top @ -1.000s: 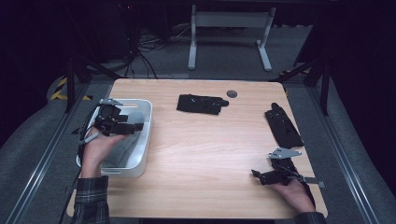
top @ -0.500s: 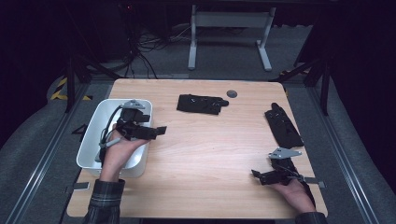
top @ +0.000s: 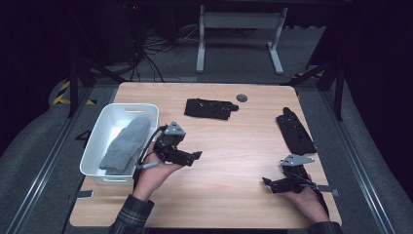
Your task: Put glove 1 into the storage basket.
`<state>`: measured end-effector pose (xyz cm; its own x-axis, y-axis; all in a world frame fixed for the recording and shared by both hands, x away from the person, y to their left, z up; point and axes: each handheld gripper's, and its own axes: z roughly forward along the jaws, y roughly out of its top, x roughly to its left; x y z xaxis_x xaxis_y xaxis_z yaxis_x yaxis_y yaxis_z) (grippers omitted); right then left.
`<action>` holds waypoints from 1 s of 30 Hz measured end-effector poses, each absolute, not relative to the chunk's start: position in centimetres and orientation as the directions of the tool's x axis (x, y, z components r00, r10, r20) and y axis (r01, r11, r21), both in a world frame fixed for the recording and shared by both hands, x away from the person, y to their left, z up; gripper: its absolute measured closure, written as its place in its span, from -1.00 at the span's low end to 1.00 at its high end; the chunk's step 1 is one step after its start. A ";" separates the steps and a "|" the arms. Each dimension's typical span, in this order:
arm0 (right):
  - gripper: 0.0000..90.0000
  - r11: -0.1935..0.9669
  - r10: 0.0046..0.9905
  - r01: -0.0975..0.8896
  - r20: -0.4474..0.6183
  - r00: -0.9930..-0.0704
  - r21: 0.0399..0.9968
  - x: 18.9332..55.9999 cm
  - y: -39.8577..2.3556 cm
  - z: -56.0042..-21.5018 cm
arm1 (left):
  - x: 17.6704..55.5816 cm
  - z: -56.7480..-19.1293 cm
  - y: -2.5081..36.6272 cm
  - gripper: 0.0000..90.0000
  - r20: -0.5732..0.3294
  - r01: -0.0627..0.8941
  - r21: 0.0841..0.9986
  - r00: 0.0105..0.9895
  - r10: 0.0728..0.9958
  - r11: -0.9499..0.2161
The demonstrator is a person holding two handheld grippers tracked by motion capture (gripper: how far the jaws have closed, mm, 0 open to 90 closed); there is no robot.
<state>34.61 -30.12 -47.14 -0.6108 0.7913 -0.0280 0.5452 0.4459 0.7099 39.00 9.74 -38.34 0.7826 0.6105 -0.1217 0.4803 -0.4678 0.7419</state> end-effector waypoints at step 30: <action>-0.47 0.417 0.798 0.548 -0.003 -0.603 0.725 34.8 -30.4 -45.2 | 37.7 -47.8 8.8 -1.00 -0.020 0.394 0.685 0.851 0.525 -0.613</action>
